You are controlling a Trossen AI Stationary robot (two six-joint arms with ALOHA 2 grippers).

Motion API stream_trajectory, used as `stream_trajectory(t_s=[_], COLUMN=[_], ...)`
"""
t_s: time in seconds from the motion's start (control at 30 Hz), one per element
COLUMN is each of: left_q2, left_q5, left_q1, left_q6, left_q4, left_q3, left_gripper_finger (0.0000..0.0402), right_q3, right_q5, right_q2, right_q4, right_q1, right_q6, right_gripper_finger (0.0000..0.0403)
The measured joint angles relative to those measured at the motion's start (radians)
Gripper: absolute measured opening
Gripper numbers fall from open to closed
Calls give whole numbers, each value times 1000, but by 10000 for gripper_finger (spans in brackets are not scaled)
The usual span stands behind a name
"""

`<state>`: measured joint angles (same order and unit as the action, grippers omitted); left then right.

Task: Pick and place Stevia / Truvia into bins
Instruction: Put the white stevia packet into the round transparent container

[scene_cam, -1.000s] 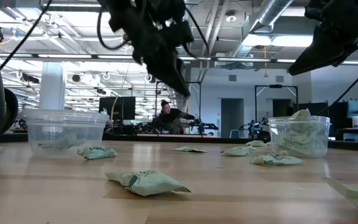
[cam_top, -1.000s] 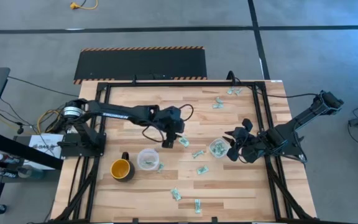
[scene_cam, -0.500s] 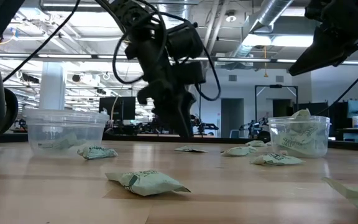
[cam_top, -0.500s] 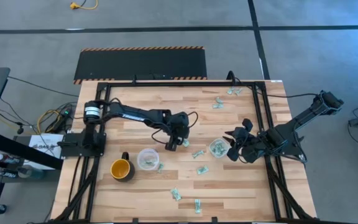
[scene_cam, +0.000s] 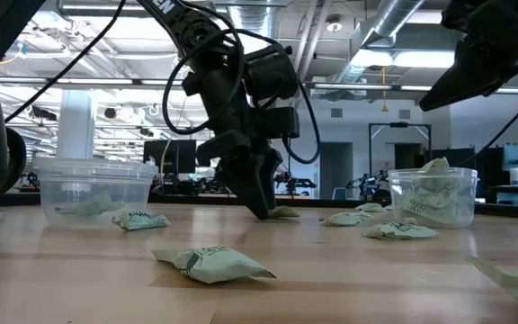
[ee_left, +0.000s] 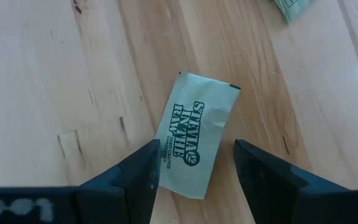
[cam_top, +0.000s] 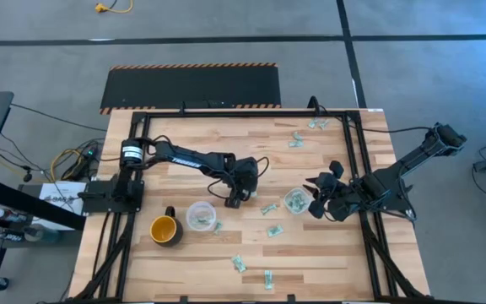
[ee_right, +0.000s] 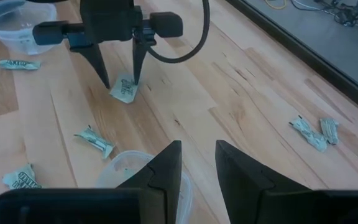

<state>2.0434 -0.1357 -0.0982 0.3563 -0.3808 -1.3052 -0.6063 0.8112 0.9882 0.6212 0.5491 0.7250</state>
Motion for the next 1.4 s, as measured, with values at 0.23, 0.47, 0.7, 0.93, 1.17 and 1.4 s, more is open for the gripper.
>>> stream_trajectory(t_s=[0.23, 0.47, 0.7, 0.93, 1.17, 1.4], left_q2=[-2, -1, -44, -224, -406, -437], left_q5=[30, 79, 107, 145, 144, 163], left_q1=[1, 1, 22, 85, 189, 277], left_q6=[-15, -61, -94, -200, -403, -631], left_q4=[-8, -4, -72, -214, -481, -705], left_q3=[-14, -21, -20, -21, -21, 26], left_gripper_finger=[138, 14, 3, 2, 1, 1], right_q3=[0, 0, 0, 0, 0, 1], right_q5=[0, 0, 0, 2, 0, -1], right_q2=[0, 0, 0, 0, 0, 0], right_q4=[0, 0, 0, 0, -1, 0], right_q1=[0, 0, 0, 0, 0, 0], right_q6=[0, 0, 0, 1, 1, 1], right_gripper_finger=[93, 93, 93, 93, 93, 93])
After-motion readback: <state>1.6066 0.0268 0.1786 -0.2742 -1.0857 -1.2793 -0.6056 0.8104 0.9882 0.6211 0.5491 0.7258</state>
